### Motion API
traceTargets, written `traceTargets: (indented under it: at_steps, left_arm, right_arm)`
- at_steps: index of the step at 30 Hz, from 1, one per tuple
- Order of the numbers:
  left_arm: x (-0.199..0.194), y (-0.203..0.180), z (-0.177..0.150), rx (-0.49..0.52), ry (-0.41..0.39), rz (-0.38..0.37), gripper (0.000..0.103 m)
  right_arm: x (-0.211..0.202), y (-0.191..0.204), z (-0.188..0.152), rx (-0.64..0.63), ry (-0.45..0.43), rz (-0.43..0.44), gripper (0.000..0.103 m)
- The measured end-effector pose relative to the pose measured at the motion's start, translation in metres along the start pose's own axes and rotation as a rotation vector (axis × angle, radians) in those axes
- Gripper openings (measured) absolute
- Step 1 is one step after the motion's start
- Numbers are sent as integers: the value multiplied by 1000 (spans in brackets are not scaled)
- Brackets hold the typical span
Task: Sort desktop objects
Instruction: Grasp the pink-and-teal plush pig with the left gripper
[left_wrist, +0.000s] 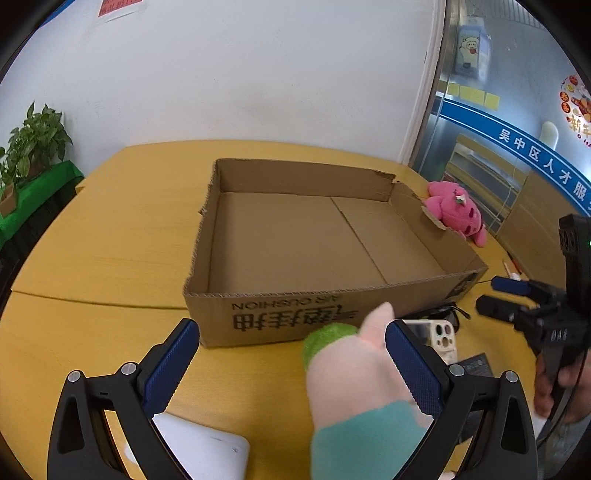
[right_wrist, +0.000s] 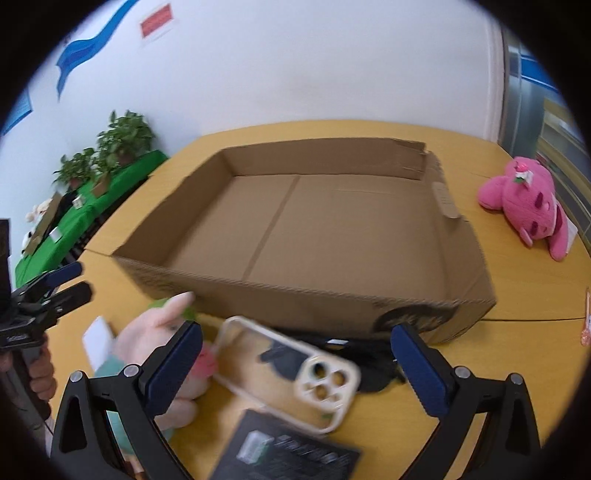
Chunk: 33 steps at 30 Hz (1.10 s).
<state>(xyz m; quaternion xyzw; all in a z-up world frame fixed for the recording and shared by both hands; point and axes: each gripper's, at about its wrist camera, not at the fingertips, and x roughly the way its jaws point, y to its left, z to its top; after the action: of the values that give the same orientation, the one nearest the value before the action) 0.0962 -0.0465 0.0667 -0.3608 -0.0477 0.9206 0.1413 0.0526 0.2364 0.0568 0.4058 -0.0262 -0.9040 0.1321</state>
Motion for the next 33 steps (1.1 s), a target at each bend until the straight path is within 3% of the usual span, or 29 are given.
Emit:
traceTargets:
  at_steps: [9, 21, 22, 23, 25, 28, 30, 31, 33]
  left_arm:
    - [-8, -12, -7, -5, 52, -109, 102]
    - [-27, -12, -12, -30, 9, -103, 100]
    - [-25, -14, -14, -30, 16, -107, 95]
    - [-24, -16, -16, -26, 24, -111, 66]
    - [-12, -17, -19, -33, 88, -126, 27]
    - [3, -13, -25, -71, 145, -128, 30]
    - [12, -12, -29, -87, 184, -150, 45]
    - [17, -11, -30, -98, 203, -159, 58]
    - [24, -10, -32, -115, 228, -167, 66]
  right_arm:
    - [-18, 48, -17, -32, -26, -21, 102]
    - [-26, 60, -31, -38, -24, -8, 102]
    - [-25, 62, -33, -35, -14, 4, 102]
    - [-24, 64, -36, -33, -5, 17, 102]
    - [-22, 70, -44, -34, 22, 68, 102]
    - [-17, 83, -59, -47, 68, 156, 102]
    - [-10, 95, -71, -62, 105, 206, 102]
    - [-6, 98, -75, -59, 122, 227, 102]
    - [3, 103, -80, -46, 151, 263, 102]
